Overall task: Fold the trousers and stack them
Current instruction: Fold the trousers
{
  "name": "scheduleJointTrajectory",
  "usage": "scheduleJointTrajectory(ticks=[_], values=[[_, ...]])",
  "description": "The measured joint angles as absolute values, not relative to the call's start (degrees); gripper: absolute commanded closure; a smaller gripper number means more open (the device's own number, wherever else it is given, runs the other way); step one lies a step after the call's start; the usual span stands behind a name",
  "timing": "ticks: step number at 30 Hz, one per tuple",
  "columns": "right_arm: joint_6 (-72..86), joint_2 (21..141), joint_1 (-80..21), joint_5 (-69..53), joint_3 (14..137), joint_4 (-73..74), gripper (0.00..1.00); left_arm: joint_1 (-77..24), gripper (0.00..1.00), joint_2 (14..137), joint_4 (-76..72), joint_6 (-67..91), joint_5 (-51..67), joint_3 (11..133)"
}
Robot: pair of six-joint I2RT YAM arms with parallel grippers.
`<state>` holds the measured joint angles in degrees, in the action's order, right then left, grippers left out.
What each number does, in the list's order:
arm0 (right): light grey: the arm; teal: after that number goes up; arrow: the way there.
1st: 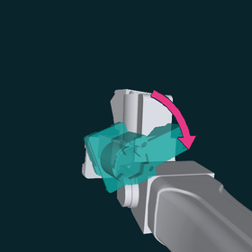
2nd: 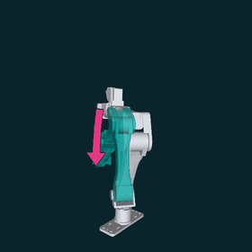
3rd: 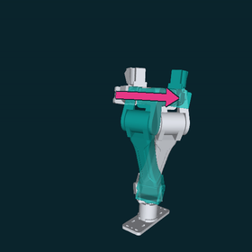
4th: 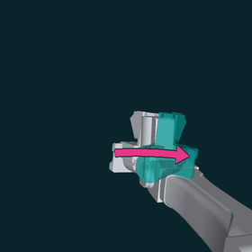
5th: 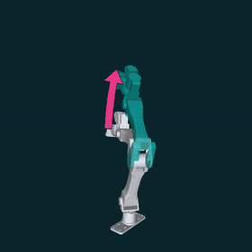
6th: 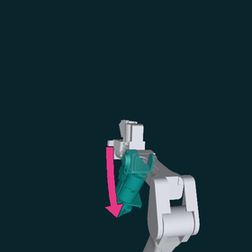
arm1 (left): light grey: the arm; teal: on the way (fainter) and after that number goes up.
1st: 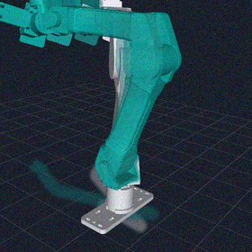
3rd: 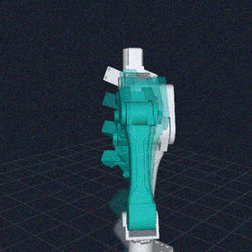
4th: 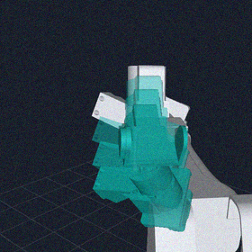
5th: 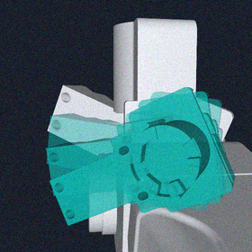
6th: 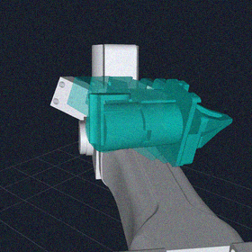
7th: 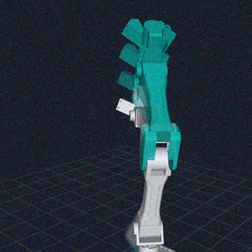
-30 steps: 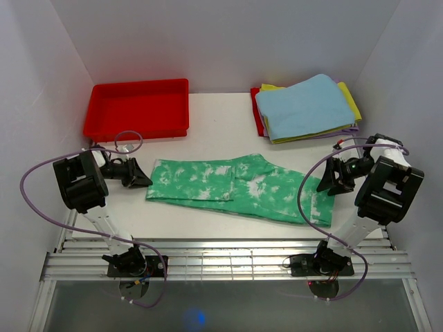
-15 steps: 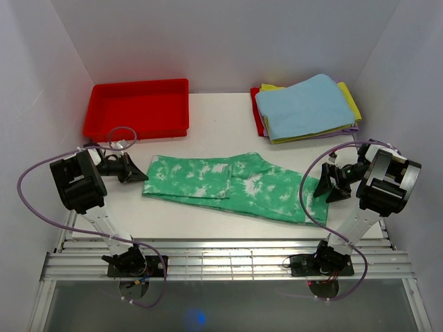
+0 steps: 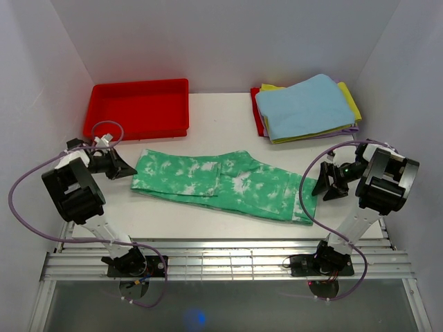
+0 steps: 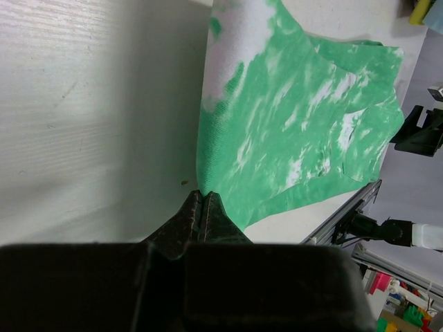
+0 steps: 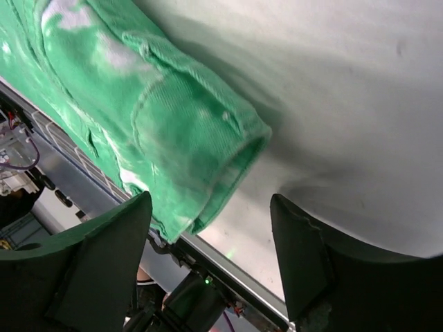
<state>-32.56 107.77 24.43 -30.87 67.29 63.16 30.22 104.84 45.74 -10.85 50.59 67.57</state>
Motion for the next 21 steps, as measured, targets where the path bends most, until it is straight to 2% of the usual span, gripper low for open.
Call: scheduleJointTrajectory(ticks=[3, 4, 9, 15, 21], values=[[-31.7, 109.3, 22.2, -31.9, 67.2, 61.3, 0.37, 30.4, 1.0, 104.1, 46.2, -10.9, 50.7, 67.5], [-31.2, 109.8, 21.4, -32.5, 66.9, 61.0, 0.46, 30.4, 1.0, 104.0, 46.5, -11.0, 50.8, 67.6], [-30.0, 110.2, 18.5, -33.6, 65.8, 58.8, 0.63, 30.4, 1.0, 102.6, 49.7, -11.6, 52.9, 70.7], [-28.4, 110.2, 17.7, -36.3, 65.8, 56.9, 0.92, 28.0, 1.0, 95.0, 52.9, -11.3, 55.9, 77.7], [-26.2, 110.2, 15.1, -37.9, 66.3, 55.4, 0.92, 15.2, 1.0, 87.2, 53.4, -8.9, 54.8, 82.2]])
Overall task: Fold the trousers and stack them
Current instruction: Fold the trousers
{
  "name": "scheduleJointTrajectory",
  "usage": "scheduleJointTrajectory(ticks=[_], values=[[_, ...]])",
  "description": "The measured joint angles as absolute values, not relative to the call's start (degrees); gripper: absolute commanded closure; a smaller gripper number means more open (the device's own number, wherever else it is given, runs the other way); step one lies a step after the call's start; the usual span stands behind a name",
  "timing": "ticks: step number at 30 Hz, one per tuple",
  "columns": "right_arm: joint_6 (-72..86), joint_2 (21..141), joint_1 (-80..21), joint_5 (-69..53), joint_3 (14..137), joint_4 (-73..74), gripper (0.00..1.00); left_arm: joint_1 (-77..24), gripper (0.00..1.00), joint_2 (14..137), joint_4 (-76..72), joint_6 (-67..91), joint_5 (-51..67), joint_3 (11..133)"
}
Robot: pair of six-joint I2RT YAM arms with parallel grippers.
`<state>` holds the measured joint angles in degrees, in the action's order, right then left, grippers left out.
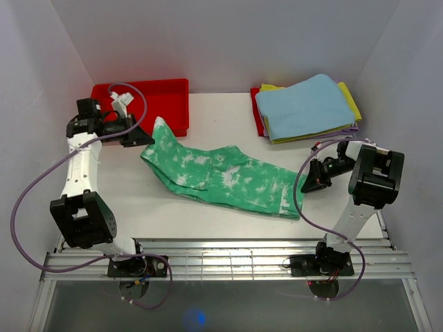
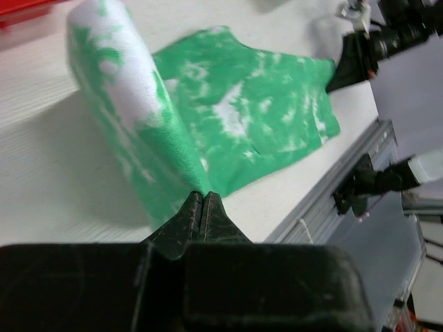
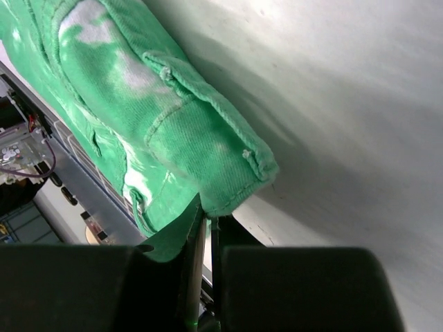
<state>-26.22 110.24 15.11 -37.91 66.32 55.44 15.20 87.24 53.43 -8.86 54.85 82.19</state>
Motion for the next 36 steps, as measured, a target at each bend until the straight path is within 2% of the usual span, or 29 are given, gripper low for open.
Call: scheduleJointTrajectory(ticks=[5, 11, 23, 32, 36], values=[[-24.6, 110.2, 12.1, -39.0, 67.4, 53.6, 0.92, 2.5, 1.0, 86.4, 53.1, -4.2, 52.6, 82.7], [-23.2, 110.2, 10.7, -39.9, 67.3, 51.7, 0.92, -6.6, 1.0, 86.5, 49.4, 3.9, 51.7, 84.2], [-21.6, 110.8, 10.5, -44.7, 66.8, 49.4, 0.92, -28.4, 1.0, 91.1, 29.8, 23.6, 51.2, 84.3], [-21.0, 110.7, 10.5, -48.2, 64.6, 47.8, 0.92, -37.5, 1.0, 100.1, 23.4, 32.7, 43.8, 85.5], [-20.1, 110.7, 10.4, -50.5, 63.3, 47.1, 0.92, -41.5, 1.0, 103.7, 24.1, 35.2, 35.8, 90.0]])
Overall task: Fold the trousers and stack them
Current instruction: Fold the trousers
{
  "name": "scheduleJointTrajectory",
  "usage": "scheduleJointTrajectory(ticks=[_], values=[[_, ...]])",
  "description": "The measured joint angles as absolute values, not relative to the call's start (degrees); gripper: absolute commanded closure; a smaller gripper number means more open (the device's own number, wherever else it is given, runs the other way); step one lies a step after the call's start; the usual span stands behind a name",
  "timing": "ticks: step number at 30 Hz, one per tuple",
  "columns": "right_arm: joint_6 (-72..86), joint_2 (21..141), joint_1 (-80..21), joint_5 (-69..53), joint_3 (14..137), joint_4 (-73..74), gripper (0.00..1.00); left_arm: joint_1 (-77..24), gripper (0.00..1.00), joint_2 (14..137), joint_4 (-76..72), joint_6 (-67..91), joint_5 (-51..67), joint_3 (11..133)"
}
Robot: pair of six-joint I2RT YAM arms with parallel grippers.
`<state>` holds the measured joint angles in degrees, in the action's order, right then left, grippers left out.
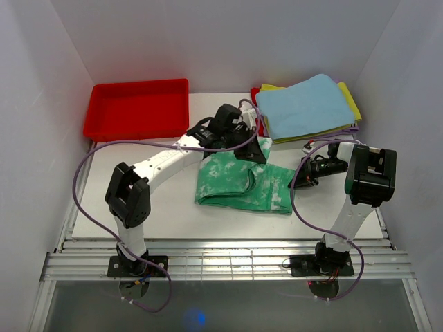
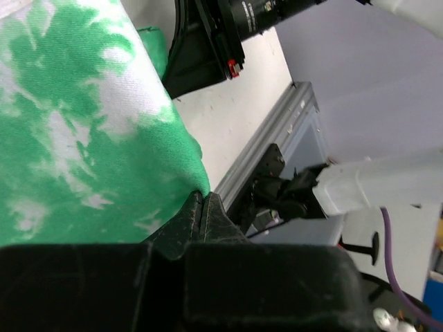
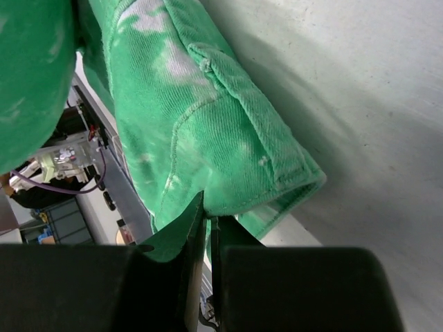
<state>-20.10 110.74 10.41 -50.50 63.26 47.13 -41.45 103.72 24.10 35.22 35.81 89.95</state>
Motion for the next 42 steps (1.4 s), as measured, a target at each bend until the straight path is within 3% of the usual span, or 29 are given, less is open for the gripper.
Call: scheduleJointTrajectory(ticks=[5, 13, 33, 39, 42], values=[[-19.8, 110.7, 10.4, -51.7, 63.1, 46.4, 0.92, -48.1, 1.0, 108.1, 25.8, 37.6, 24.5, 95.1], [-19.4, 110.9, 10.4, -53.1, 62.6, 45.8, 0.92, -54.1, 1.0, 113.2, 27.6, 40.6, 16.8, 96.5], [-17.9, 110.9, 10.4, -53.9, 60.1, 43.0, 0.92, -58.2, 1.0, 126.2, 28.2, 44.2, 12.6, 106.1], [-18.1, 110.8, 10.7, -52.6, 60.9, 44.2, 0.87, -58.0, 0.51, 127.9, 26.5, 43.9, 13.1, 106.1], [-19.7, 110.6, 11.8, -49.4, 63.8, 47.6, 0.83, -57.0, 0.45, 127.7, 25.1, 43.4, 14.1, 105.3]])
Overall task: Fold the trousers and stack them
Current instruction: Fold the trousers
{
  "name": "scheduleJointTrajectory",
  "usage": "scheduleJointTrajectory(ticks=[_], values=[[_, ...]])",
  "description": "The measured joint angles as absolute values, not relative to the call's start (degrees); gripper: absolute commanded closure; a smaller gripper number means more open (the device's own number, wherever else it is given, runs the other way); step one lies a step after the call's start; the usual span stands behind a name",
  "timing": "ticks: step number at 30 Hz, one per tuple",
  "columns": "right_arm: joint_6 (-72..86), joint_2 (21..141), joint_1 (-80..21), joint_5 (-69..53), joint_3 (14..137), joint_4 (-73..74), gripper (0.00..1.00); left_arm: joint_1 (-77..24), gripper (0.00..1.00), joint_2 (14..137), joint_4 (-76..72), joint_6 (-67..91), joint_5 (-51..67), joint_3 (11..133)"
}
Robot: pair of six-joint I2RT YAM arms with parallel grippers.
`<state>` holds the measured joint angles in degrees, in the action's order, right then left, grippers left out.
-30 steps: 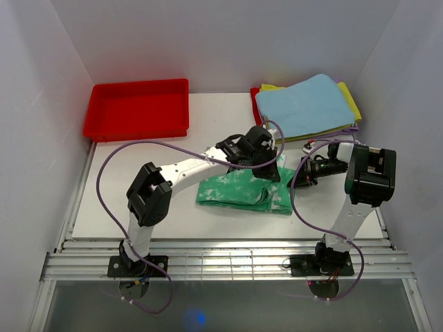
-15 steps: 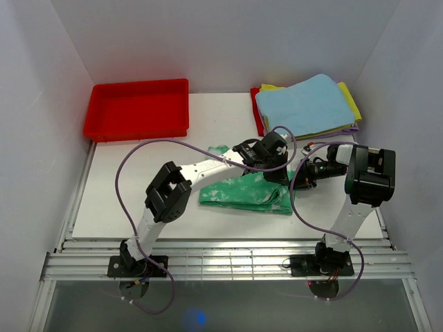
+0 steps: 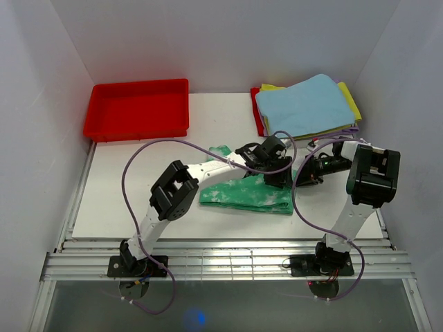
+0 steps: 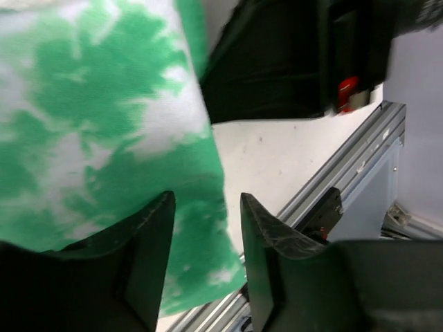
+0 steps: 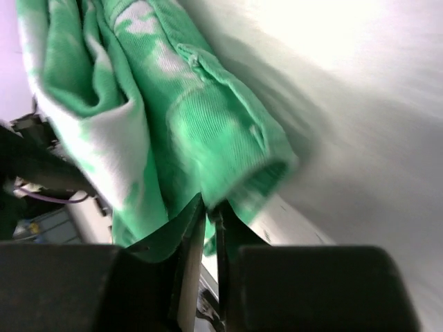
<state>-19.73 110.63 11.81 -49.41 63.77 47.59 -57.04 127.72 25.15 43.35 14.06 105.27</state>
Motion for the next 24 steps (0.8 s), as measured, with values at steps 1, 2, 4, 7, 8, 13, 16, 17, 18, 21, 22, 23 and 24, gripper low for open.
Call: scheduleJointTrajectory(ticks=[1, 2, 4, 7, 8, 13, 16, 17, 18, 21, 22, 23, 24], values=[[-20.5, 110.5, 12.5, -48.1, 65.1, 48.9, 0.81, -56.5, 0.43, 127.3, 24.7, 42.8, 14.5, 104.5], [-21.6, 110.2, 13.4, -46.7, 66.8, 50.3, 0.75, -55.7, 0.42, 126.3, 23.9, 42.0, 15.2, 103.0], [-23.7, 109.4, 15.0, -43.7, 70.9, 53.0, 0.65, -53.5, 0.34, 122.7, 23.3, 39.9, 17.1, 98.4], [-27.0, 107.2, 16.8, -41.4, 77.8, 56.9, 0.47, -48.2, 0.12, 114.3, 22.0, 35.8, 21.0, 90.7], [-27.9, 106.4, 16.9, -41.3, 80.2, 58.1, 0.44, -46.0, 0.08, 110.8, 21.6, 34.7, 22.5, 88.4], [-28.2, 103.8, 10.7, -40.8, 89.7, 61.6, 0.45, -32.5, 0.07, 93.4, 16.1, 29.5, 32.8, 77.1], [-25.6, 103.7, 5.1, -39.3, 89.4, 62.0, 0.35, -25.9, 0.09, 87.6, 14.3, 26.8, 35.9, 72.6], [-24.6, 103.9, 3.8, -38.6, 88.6, 62.2, 0.32, -24.7, 0.1, 86.4, 14.1, 25.8, 36.9, 71.1], [-23.9, 104.1, 3.0, -37.7, 87.7, 62.5, 0.31, -24.2, 0.12, 85.5, 14.1, 24.7, 37.9, 69.6], [-21.8, 105.2, 2.7, -35.1, 84.7, 62.3, 0.31, -24.3, 0.27, 84.4, 13.7, 21.8, 40.3, 64.4], [-21.3, 105.5, 2.9, -34.3, 83.5, 62.2, 0.3, -24.4, 0.34, 84.4, 13.6, 21.0, 41.2, 62.7], [-20.9, 106.0, 3.0, -34.1, 82.5, 62.1, 0.31, -24.5, 0.37, 84.4, 13.3, 20.4, 42.3, 60.9], [-20.7, 106.3, 3.0, -34.0, 81.5, 61.9, 0.33, -24.6, 0.39, 84.4, 13.2, 20.2, 43.4, 59.0]])
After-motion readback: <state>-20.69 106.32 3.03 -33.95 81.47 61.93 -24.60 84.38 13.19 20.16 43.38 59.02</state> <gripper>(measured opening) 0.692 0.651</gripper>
